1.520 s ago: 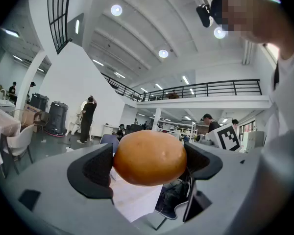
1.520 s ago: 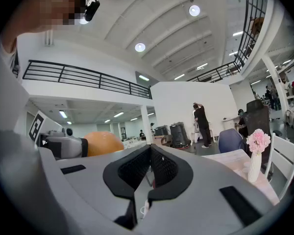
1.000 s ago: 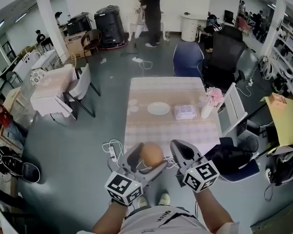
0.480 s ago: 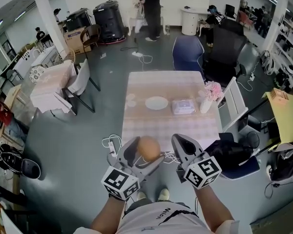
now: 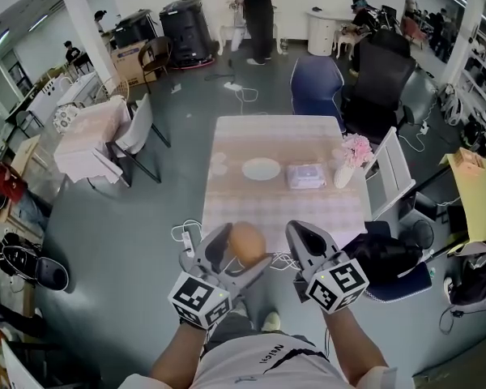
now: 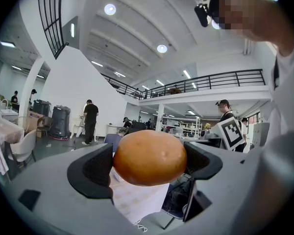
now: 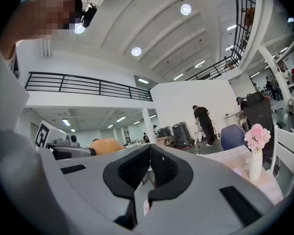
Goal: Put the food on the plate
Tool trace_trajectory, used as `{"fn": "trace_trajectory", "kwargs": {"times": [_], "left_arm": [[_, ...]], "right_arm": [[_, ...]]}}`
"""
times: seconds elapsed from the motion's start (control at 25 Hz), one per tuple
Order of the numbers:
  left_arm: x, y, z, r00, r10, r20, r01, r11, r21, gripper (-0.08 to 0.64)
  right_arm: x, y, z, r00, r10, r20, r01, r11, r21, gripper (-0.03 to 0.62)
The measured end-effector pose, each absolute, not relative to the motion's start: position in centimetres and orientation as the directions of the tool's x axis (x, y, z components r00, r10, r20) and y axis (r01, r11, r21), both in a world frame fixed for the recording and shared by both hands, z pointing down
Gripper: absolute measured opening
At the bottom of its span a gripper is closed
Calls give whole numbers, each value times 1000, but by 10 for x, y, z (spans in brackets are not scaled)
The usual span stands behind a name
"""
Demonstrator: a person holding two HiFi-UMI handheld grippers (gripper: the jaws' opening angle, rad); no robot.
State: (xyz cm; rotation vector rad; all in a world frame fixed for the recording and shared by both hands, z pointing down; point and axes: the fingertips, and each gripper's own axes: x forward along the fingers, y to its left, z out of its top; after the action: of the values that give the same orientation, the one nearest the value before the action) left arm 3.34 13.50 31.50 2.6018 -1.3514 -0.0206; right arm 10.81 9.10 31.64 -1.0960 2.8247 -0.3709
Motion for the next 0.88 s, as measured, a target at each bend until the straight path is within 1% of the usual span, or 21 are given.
{"fn": "trace_trajectory", "kwargs": {"times": [0.44, 0.88], "left_arm": [[19, 98, 327, 595, -800, 82, -795, -570, 207, 440], [-18, 14, 343, 648, -756, 91, -753, -618, 225, 441]], "right_arm": [[90, 56, 328, -730, -683, 31, -667, 701, -250, 17], [54, -21, 344, -683, -727, 70, -718, 650, -248, 17]]}}
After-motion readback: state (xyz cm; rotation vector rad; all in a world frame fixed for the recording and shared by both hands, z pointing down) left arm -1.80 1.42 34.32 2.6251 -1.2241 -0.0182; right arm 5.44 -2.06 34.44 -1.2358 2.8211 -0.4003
